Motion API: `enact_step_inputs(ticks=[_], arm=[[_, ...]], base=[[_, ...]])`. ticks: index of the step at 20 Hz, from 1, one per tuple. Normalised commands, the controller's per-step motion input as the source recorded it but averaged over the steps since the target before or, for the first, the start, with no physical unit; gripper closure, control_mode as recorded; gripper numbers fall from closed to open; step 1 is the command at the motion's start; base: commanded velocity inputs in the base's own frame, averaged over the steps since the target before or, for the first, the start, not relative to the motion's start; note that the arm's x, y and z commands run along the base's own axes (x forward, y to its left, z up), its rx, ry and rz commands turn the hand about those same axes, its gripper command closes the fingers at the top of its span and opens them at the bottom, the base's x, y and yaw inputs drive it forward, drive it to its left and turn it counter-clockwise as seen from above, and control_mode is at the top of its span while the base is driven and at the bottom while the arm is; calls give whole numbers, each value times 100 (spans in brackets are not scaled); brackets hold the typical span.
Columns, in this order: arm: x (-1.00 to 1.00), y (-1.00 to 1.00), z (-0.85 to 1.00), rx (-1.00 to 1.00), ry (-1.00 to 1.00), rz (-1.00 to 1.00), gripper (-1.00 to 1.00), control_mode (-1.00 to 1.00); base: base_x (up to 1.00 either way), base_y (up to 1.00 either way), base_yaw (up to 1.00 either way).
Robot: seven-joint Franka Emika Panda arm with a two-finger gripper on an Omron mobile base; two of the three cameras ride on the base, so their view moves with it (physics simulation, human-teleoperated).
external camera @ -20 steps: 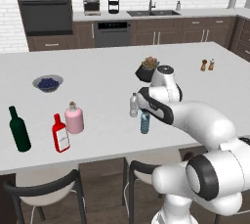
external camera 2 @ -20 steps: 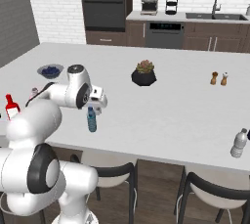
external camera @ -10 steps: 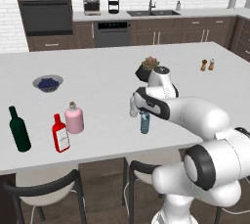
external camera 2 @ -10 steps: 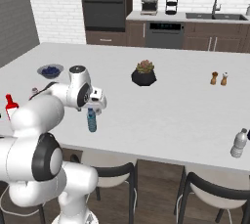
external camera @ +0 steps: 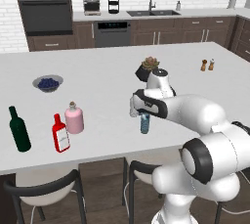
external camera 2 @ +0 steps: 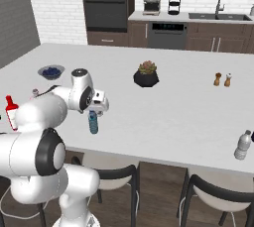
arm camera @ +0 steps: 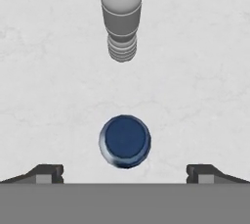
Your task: Move the plastic bottles in the middle to the plastics group, and the glass bottles in the middle to the glass group.
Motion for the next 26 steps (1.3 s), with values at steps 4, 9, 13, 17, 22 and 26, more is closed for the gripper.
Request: enact_step_inputs(ticks=[4, 9, 13, 17, 22, 26], arm=[[7, 0, -18, 0, 0, 0, -100, -100], [4, 0, -10, 0, 0, 0, -100, -100], [8, 0, -8, 0, 0, 0, -100, -100], [2, 0, -12, 0, 0, 0, -100, -100], [0, 0, -7, 0, 0, 0, -100, -100], [0, 0, 0, 0, 0, 0, -100, -100]], base=[[0, 0, 0], [0, 0, 0], [0, 0, 0], [0, 0, 0], [0, 0, 0], [0, 0, 0]])
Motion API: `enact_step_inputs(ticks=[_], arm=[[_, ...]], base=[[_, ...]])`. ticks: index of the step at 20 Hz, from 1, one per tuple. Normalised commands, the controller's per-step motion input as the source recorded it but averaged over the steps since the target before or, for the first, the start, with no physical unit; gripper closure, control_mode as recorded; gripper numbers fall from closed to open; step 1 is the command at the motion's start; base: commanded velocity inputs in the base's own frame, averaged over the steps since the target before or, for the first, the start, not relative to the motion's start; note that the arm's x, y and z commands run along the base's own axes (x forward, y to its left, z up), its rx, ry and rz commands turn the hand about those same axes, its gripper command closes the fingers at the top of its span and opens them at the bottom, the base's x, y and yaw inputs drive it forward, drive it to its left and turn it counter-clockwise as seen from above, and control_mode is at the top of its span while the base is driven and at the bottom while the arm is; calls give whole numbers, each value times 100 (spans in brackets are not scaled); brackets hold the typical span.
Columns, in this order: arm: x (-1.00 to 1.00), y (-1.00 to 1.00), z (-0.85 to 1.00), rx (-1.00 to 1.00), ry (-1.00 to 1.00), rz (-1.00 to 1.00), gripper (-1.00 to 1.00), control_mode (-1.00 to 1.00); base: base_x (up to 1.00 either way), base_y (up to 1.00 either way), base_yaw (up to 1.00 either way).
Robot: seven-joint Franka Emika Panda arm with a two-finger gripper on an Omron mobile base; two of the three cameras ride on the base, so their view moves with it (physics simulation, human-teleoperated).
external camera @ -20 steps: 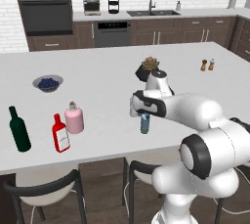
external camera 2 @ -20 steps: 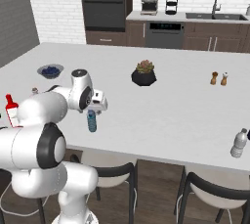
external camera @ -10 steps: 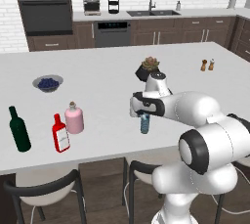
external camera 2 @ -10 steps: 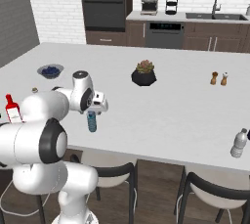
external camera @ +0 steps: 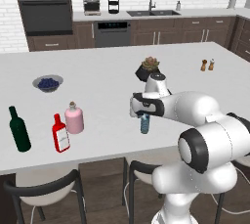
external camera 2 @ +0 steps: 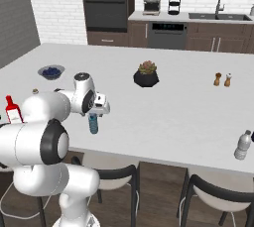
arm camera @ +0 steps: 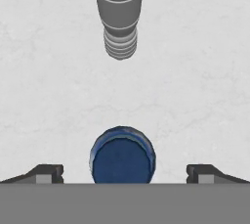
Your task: Move the plastic bottles in the middle to the plastics group, and the glass bottles in the middle to the glass group.
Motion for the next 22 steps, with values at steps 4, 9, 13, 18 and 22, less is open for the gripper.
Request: enact_step_inputs(ticks=[4, 9, 13, 18, 22], arm=[[3, 0, -3, 0, -2, 0, -100, -100], [12, 0, -1, 0, -2, 0, -100, -100], [8, 0, 0, 0, -2, 0, -100, -100], [2, 0, 0, 0, -5, 0, -100, -100], [0, 0, -3, 0, -8, 0, -100, -100]], base=[[0, 0, 0], [0, 0, 0], [0, 0, 0], [0, 0, 0], [0, 0, 0]])
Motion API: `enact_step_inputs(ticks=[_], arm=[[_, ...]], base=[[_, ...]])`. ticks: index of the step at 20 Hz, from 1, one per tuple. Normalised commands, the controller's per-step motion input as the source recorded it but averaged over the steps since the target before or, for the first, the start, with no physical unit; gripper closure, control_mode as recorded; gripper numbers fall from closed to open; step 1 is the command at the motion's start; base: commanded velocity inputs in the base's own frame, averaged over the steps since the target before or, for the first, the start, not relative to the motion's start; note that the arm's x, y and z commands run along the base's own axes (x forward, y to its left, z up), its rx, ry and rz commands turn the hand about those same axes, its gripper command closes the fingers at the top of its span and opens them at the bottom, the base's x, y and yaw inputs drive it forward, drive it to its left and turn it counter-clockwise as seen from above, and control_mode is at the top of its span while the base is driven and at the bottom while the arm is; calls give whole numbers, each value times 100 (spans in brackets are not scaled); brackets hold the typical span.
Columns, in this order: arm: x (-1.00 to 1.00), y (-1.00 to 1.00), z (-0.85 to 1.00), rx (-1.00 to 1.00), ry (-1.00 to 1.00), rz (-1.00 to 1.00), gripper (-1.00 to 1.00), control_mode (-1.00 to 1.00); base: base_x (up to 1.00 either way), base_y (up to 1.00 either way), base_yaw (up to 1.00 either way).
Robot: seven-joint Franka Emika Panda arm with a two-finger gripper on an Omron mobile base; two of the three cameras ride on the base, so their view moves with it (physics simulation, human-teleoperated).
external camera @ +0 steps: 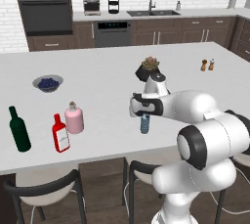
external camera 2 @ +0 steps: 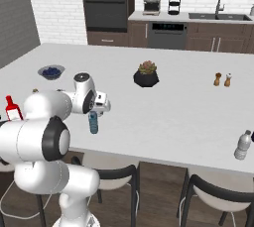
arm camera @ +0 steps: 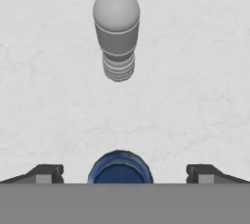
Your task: Move the plastic bottles in the middle to the plastics group, and the glass bottles in the middle to the glass group.
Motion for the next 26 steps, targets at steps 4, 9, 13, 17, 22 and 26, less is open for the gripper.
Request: enact_step_inputs(ticks=[4, 9, 13, 17, 22, 26], arm=[[0, 0, -9, 0, -8, 0, -100, -100], [-1, 0, -4, 0, 0, 0, -100, -100], [0, 0, -4, 0, 0, 0, 100, -100], [0, 0, 0, 0, 0, 0, 100, -100], [0, 0, 0, 0, 0, 0, 100, -100], [0, 0, 2, 0, 0, -1, 100, -100]], base=[[0, 0, 0], [0, 0, 0], [0, 0, 0], [0, 0, 0], [0, 0, 0], [0, 0, 0]])
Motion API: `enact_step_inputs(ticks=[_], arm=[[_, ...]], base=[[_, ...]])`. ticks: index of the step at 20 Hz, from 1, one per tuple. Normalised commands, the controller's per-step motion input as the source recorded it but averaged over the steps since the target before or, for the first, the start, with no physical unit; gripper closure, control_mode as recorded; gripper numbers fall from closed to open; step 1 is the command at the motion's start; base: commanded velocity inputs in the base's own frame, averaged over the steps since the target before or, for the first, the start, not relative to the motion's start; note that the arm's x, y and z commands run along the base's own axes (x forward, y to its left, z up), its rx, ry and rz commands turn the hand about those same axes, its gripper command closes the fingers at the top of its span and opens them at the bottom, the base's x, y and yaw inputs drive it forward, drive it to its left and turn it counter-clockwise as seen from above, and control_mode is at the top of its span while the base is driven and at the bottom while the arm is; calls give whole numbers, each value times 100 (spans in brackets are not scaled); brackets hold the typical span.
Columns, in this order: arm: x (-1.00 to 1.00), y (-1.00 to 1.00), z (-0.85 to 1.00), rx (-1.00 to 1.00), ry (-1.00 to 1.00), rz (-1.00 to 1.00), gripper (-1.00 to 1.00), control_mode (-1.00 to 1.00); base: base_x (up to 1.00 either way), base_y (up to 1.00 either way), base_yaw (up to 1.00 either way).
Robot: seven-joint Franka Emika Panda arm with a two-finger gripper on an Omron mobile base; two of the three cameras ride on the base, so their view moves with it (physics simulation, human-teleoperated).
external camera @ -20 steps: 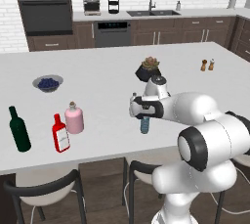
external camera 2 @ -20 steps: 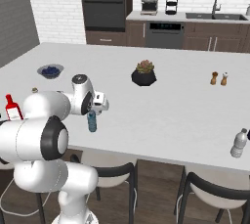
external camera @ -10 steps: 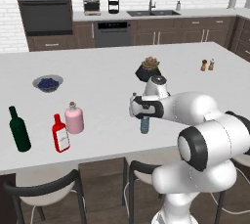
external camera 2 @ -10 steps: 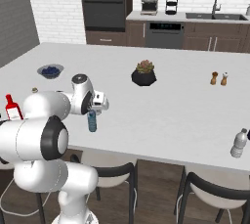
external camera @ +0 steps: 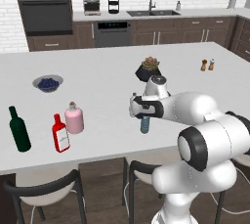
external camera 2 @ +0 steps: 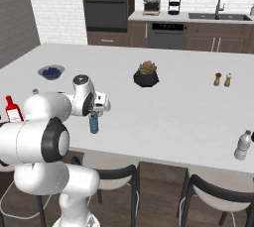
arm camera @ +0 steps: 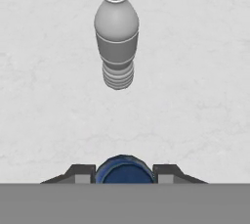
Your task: Move the plastic bottles in the middle to the plastics group, and the glass bottles in the middle to the glass group.
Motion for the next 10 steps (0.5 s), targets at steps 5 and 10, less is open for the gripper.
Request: enact_step_inputs(ticks=[5, 10], arm=[[-17, -36, 40, 0, 0, -9, 100, -100], [-13, -71, 50, 0, 1, -14, 100, -100]], base=[[0, 0, 0], [0, 0, 0]])
